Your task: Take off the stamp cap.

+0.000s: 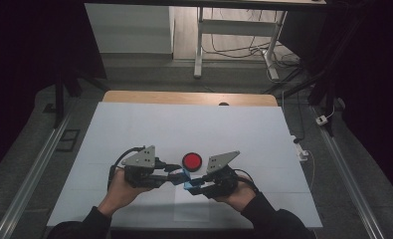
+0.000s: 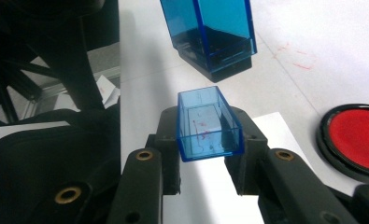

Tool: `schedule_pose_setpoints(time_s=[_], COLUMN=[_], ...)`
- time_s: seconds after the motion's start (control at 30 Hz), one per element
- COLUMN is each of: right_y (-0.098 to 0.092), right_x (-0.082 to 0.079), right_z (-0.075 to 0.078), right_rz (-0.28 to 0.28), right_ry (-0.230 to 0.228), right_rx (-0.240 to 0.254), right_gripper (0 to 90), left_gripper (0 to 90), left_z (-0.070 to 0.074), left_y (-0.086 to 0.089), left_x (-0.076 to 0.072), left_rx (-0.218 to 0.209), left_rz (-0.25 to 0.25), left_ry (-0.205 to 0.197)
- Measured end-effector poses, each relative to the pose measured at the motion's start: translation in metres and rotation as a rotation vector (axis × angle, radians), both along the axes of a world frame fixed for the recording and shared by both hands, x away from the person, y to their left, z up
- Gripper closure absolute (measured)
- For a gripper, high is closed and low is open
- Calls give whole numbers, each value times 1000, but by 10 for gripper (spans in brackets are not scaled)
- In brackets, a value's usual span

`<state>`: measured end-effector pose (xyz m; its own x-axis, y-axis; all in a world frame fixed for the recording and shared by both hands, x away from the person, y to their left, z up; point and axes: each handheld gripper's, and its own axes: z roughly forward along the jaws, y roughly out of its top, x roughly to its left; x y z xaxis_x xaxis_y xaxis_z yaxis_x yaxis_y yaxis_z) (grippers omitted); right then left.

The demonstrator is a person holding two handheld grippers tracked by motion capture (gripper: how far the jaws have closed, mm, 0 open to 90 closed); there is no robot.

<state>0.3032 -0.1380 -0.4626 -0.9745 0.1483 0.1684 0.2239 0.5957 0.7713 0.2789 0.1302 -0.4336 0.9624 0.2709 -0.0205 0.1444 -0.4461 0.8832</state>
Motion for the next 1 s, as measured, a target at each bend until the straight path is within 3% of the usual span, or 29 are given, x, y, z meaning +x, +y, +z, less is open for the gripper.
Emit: schedule_pose_setpoints(time_s=[0.37, 0.57, 0.77, 1.0], right_y=[-11, -20, -25, -33], right_x=[-5, -7, -12, -17], right_z=[4, 6, 10, 12], right_rz=[-54, -78, -118, -146], right_ry=[-16, -55, -91, -94], right_rx=[-2, -10, -8, -13], right_gripper=[682, 682, 682, 682], left_gripper=[707, 706, 706, 706], left_z=[-4, -6, -6, -7], left_y=[1, 1, 0, 0], left_x=[2, 3, 3, 2], left_rx=[24, 33, 51, 60], left_rz=[52, 71, 79, 86], left_ry=[17, 34, 31, 30])
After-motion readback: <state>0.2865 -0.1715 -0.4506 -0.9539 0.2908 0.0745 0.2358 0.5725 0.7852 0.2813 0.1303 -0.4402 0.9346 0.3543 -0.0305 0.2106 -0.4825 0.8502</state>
